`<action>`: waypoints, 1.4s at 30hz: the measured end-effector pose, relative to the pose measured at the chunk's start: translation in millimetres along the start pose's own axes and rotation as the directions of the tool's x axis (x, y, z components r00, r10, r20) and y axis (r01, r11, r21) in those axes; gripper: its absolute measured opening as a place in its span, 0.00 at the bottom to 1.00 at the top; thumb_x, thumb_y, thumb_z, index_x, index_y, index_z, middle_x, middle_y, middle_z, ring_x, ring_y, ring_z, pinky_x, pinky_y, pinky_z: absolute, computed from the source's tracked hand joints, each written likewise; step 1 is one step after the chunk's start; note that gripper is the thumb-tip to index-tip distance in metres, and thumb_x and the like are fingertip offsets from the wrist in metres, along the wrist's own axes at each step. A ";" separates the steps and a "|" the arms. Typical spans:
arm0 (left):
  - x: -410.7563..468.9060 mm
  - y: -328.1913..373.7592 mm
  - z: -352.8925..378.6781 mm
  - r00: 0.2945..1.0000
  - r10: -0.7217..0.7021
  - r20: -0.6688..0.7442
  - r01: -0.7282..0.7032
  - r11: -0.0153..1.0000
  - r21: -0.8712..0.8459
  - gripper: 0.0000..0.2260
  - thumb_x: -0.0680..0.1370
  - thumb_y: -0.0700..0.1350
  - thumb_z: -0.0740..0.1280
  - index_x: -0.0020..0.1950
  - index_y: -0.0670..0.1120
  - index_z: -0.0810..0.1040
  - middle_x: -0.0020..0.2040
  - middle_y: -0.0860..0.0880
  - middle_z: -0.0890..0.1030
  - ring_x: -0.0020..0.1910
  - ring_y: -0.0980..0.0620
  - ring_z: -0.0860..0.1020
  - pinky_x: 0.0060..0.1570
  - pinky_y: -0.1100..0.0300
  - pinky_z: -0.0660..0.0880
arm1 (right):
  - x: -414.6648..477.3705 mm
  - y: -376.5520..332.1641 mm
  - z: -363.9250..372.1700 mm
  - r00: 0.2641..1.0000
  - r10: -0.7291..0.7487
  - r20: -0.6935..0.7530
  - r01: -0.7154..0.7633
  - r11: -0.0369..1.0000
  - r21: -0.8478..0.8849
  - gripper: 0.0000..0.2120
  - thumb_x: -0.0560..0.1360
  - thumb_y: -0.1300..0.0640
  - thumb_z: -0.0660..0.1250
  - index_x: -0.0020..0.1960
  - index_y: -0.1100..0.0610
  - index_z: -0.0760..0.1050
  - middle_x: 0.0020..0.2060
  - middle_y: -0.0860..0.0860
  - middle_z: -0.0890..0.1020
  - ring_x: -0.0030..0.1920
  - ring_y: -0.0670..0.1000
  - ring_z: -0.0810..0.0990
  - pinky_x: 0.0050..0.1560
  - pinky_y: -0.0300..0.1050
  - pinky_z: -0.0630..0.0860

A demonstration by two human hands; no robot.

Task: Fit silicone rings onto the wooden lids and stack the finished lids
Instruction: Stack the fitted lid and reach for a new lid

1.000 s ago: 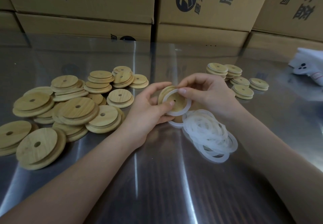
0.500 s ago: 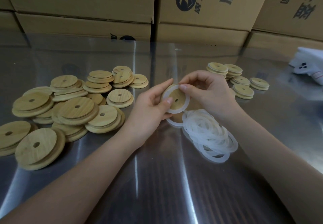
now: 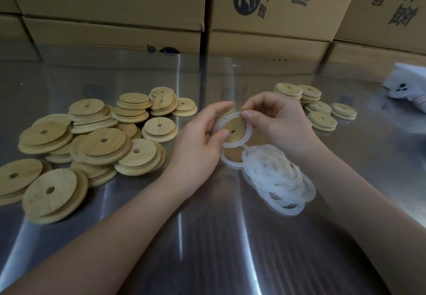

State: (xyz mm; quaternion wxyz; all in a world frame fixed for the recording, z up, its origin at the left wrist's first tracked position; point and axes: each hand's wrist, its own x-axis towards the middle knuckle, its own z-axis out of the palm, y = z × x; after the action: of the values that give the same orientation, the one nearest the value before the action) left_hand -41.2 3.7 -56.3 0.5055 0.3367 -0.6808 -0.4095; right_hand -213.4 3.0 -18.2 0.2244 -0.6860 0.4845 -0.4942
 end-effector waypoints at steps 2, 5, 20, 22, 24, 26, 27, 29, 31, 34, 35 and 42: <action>-0.6 0.6 -0.4 0.999 0.040 -0.017 -0.039 0.998 0.041 0.20 0.79 0.33 0.64 0.64 0.55 0.74 0.54 0.52 0.83 0.55 0.55 0.82 0.56 0.47 0.79 | 0.1 -0.9 -0.5 1.000 0.009 0.003 -0.009 1.000 0.017 0.09 0.75 0.67 0.70 0.41 0.54 0.79 0.37 0.50 0.82 0.40 0.49 0.80 0.46 0.42 0.79; -0.5 -0.2 -1.3 0.996 0.089 -0.029 -0.086 0.992 0.091 0.18 0.78 0.34 0.64 0.60 0.56 0.73 0.49 0.54 0.84 0.50 0.55 0.83 0.52 0.46 0.80 | 0.0 -2.1 -1.7 0.999 0.032 0.012 -0.032 0.998 0.044 0.08 0.75 0.67 0.70 0.42 0.55 0.79 0.37 0.51 0.82 0.40 0.48 0.80 0.45 0.38 0.78; 1.0 -0.8 -0.5 0.992 0.111 -0.053 -0.110 0.994 0.030 0.08 0.77 0.34 0.66 0.52 0.46 0.76 0.49 0.49 0.81 0.52 0.46 0.81 0.51 0.40 0.79 | 1.3 -2.9 -7.2 0.994 0.095 0.045 -0.100 0.987 0.123 0.09 0.73 0.68 0.71 0.40 0.56 0.80 0.34 0.47 0.84 0.38 0.45 0.82 0.40 0.34 0.77; 1.3 0.6 0.1 0.995 0.086 -0.055 -0.086 0.996 -0.007 0.09 0.77 0.33 0.66 0.50 0.46 0.77 0.50 0.49 0.82 0.53 0.47 0.82 0.51 0.41 0.80 | 1.4 -2.0 -7.7 0.994 0.101 0.052 -0.107 0.986 0.128 0.09 0.73 0.68 0.71 0.40 0.55 0.81 0.34 0.47 0.84 0.38 0.44 0.82 0.40 0.34 0.77; 1.2 1.5 0.5 0.997 0.053 -0.056 -0.056 0.997 -0.053 0.10 0.78 0.32 0.66 0.48 0.47 0.77 0.49 0.49 0.83 0.52 0.49 0.83 0.49 0.42 0.81 | 1.7 -1.4 -8.7 0.993 0.108 0.057 -0.115 0.984 0.137 0.09 0.73 0.68 0.71 0.40 0.55 0.81 0.34 0.46 0.84 0.37 0.44 0.83 0.40 0.33 0.77; 0.9 1.7 0.5 0.998 0.014 -0.063 -0.021 0.994 -0.111 0.12 0.78 0.31 0.65 0.47 0.49 0.77 0.48 0.49 0.84 0.49 0.50 0.84 0.46 0.43 0.82 | 1.9 -1.2 -9.0 0.992 0.107 0.059 -0.115 0.983 0.140 0.09 0.73 0.68 0.71 0.40 0.55 0.81 0.34 0.47 0.85 0.38 0.44 0.83 0.40 0.33 0.77; 0.9 1.8 0.3 0.998 -0.003 -0.065 -0.005 0.991 -0.133 0.13 0.78 0.31 0.65 0.46 0.49 0.77 0.47 0.49 0.85 0.48 0.50 0.85 0.44 0.45 0.83 | 1.9 -1.0 -8.9 0.993 0.103 0.059 -0.110 0.985 0.136 0.09 0.73 0.67 0.71 0.40 0.54 0.82 0.34 0.47 0.85 0.38 0.45 0.83 0.40 0.34 0.77; 1.2 1.6 -0.4 0.998 -0.023 -0.066 0.012 0.988 -0.156 0.13 0.78 0.31 0.65 0.46 0.50 0.77 0.47 0.50 0.85 0.47 0.50 0.85 0.42 0.47 0.83 | 1.9 -0.8 -8.6 0.994 0.095 0.062 -0.102 0.987 0.126 0.10 0.73 0.67 0.71 0.40 0.53 0.82 0.35 0.47 0.85 0.39 0.45 0.83 0.41 0.34 0.77; 1.8 0.6 -1.8 0.997 -0.044 -0.059 0.034 0.986 -0.162 0.12 0.79 0.32 0.65 0.48 0.49 0.76 0.47 0.48 0.85 0.46 0.50 0.85 0.40 0.48 0.83 | 1.6 -0.7 -7.8 0.993 0.098 0.072 -0.106 0.986 0.126 0.09 0.73 0.67 0.71 0.41 0.54 0.82 0.36 0.48 0.85 0.39 0.45 0.83 0.41 0.34 0.78; 2.4 0.5 -2.6 0.995 -0.089 -0.038 0.080 0.979 -0.186 0.11 0.80 0.33 0.63 0.52 0.50 0.74 0.47 0.46 0.85 0.46 0.49 0.85 0.40 0.49 0.83 | 0.3 -0.3 -6.5 0.990 0.118 0.081 -0.131 0.977 0.169 0.05 0.74 0.66 0.71 0.43 0.58 0.82 0.37 0.50 0.85 0.39 0.47 0.83 0.41 0.36 0.78; 2.5 1.1 -2.6 0.994 -0.100 -0.039 0.091 0.976 -0.200 0.12 0.80 0.33 0.63 0.53 0.51 0.74 0.47 0.47 0.86 0.47 0.50 0.85 0.40 0.49 0.83 | -0.1 -0.3 -5.9 0.989 0.124 0.080 -0.136 0.974 0.179 0.04 0.74 0.66 0.70 0.44 0.58 0.82 0.37 0.51 0.85 0.40 0.48 0.84 0.41 0.37 0.79; 4.4 7.6 -2.0 0.973 -0.220 -0.066 0.183 0.917 -0.355 0.15 0.80 0.34 0.62 0.63 0.49 0.76 0.55 0.48 0.83 0.52 0.53 0.83 0.45 0.55 0.82 | -2.4 0.0 1.4 0.991 0.129 0.028 -0.132 0.973 0.188 0.03 0.74 0.63 0.72 0.43 0.57 0.82 0.37 0.50 0.85 0.39 0.47 0.83 0.42 0.37 0.79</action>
State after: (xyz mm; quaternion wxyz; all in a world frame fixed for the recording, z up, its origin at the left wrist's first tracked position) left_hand -40.8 2.8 -47.4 0.5467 0.3319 -0.5325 -0.5545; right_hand -212.2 4.8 -19.8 0.3245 -0.6320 0.4774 -0.5170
